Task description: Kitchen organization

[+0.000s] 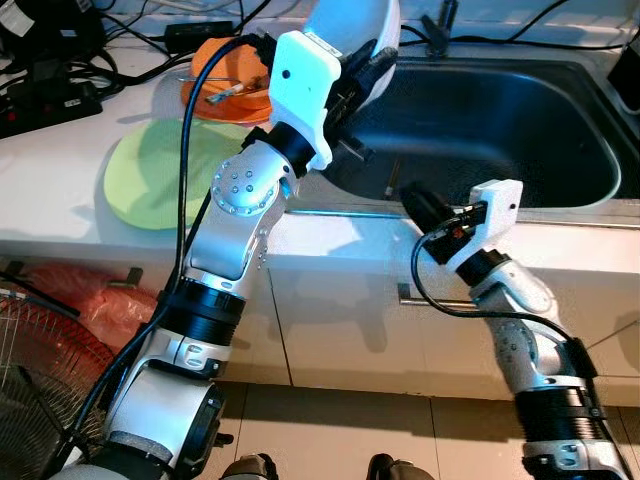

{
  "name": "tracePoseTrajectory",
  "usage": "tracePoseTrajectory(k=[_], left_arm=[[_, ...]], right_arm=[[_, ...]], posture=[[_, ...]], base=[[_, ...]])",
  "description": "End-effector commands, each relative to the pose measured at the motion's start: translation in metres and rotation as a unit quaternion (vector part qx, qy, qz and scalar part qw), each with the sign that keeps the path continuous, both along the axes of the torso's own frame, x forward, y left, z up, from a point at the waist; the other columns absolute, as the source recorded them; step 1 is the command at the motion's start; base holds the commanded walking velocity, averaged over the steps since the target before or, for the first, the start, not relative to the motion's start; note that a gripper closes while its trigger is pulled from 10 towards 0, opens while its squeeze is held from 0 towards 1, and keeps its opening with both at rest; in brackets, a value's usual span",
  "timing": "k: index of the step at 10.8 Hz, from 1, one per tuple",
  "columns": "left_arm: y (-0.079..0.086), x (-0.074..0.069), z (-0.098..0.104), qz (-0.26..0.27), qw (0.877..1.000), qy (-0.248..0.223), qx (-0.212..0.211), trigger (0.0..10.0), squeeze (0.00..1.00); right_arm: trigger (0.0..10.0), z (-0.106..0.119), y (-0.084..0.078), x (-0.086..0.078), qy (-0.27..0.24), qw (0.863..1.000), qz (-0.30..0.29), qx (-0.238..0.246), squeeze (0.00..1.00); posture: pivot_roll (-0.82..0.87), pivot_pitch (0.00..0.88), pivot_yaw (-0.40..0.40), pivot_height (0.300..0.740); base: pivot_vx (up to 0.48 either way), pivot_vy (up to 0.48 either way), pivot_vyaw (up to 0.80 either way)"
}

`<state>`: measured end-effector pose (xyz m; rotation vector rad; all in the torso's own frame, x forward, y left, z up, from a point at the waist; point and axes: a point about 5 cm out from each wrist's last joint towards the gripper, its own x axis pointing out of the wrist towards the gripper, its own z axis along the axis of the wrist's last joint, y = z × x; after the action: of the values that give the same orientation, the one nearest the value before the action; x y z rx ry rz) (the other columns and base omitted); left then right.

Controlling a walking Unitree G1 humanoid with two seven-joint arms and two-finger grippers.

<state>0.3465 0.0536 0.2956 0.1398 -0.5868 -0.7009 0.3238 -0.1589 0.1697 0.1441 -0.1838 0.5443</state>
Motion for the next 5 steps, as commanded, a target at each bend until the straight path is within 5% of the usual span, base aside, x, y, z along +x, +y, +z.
tracePoseTrajectory(k=[1, 5], left_arm=[[0.0, -0.001, 0.001, -0.008, 1.0, -0.003, 0.0, 10.0, 0.0], [-0.004, 0.004, -0.013, -0.032, 0.999, 0.04, -0.001, 10.0, 0.0]], right_arm=[[10.0, -0.005, -0.006, 0.001, 0.014, 1.0, -0.014, -0.003, 0.0], [10.0, 0.016, -0.013, 0.005, -0.018, 0.999, -0.022, -0.023, 0.0]], posture=[[0.01, 0.156, 0.043, 0.74], [0.0, 0.156, 0.05, 0.74]], base=[[0.0, 0.0, 0.0], [0.0, 0.0, 0.0]])
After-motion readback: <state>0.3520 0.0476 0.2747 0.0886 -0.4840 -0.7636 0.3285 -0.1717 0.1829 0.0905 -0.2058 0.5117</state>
